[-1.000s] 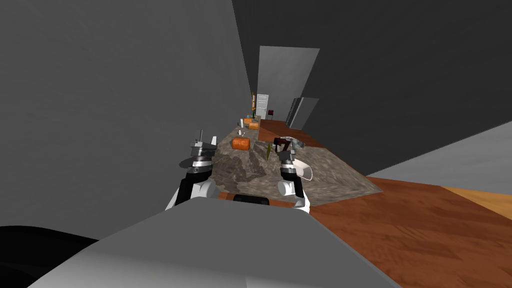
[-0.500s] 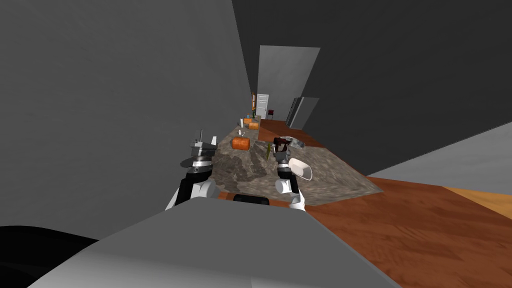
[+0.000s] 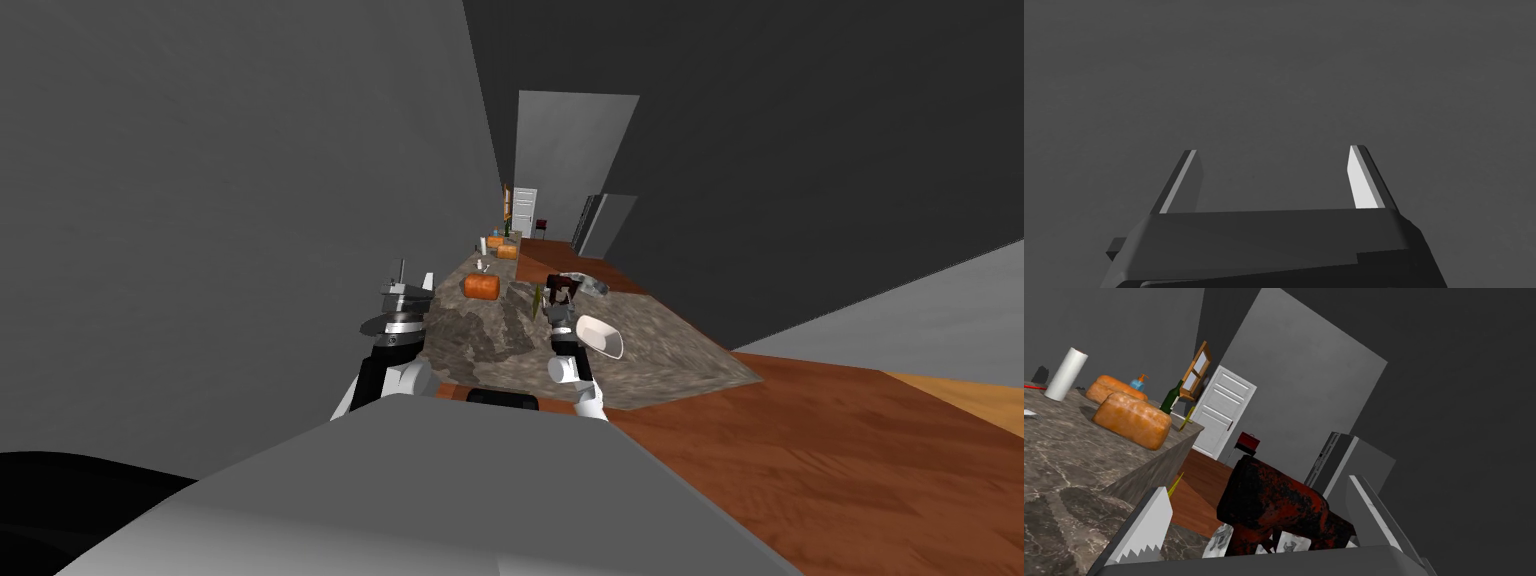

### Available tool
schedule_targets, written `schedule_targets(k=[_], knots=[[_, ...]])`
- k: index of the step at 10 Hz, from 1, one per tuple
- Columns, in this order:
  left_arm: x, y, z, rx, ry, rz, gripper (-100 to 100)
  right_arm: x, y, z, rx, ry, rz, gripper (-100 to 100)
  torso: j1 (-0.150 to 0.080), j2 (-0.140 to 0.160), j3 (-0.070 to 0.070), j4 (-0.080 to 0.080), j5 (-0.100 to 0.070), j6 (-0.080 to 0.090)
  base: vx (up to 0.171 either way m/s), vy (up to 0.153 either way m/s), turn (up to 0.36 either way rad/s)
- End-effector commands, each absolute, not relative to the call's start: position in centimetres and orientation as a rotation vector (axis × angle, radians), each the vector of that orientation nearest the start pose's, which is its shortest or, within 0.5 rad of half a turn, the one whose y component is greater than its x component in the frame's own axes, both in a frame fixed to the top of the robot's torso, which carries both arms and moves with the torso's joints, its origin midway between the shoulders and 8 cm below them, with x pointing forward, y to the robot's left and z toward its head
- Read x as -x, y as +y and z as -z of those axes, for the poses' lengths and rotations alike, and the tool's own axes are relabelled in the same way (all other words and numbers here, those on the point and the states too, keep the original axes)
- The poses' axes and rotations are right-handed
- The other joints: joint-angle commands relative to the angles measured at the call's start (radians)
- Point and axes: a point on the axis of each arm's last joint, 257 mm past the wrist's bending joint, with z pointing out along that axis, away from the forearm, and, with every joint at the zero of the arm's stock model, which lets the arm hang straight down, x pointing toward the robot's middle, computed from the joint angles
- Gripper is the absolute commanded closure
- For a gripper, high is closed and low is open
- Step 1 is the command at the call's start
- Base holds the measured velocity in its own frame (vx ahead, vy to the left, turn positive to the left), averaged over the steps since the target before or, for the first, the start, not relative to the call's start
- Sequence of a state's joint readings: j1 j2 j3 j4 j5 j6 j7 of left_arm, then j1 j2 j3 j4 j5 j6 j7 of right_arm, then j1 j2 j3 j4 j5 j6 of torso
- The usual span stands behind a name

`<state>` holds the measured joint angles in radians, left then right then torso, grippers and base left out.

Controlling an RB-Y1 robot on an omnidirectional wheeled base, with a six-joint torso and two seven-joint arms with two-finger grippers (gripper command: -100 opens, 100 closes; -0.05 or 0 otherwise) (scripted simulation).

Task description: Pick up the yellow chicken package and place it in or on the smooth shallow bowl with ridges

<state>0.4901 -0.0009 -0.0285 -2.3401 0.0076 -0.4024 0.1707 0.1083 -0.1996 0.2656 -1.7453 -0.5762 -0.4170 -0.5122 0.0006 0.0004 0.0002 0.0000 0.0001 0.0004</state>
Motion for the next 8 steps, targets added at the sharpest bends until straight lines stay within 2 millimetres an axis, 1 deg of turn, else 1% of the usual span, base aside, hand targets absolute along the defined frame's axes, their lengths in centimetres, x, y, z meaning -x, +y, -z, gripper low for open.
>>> schedule_targets(k=[1, 2, 7, 8], knots=[[-35.0, 27.0, -3.6, 0.757, 0.577, 1.491, 0, -49.4, -18.5, 13.4, 1.942, -0.62, 2.873, -100, 0.0, 0.0, 0.0, 0.0, 0.0, 0.0, -0.013, 0.01, -0.022], [-35.0, 27.0, -3.6, 0.757, 0.577, 1.491, 0, -49.4, -18.5, 13.4, 1.942, -0.62, 2.873, -100, 0.0, 0.0, 0.0, 0.0, 0.0, 0.0, -0.012, 0.008, -0.009], [-35.0, 27.0, -3.6, 0.757, 0.577, 1.491, 0, -51.3, -17.3, 17.5, 2.024, -0.395, 2.643, -100, 0.001, 0.0, 0.0, 0.0, 0.0, 0.0, -0.01, 0.011, -0.027], [-35.0, 27.0, -3.6, 0.757, 0.577, 1.491, 0, -51.3, -17.3, 17.5, 2.024, -0.395, 2.643, -100, 0.001, 0.0, 0.0, 0.0, 0.0, 0.0, -0.003, 0.006, -0.009]])
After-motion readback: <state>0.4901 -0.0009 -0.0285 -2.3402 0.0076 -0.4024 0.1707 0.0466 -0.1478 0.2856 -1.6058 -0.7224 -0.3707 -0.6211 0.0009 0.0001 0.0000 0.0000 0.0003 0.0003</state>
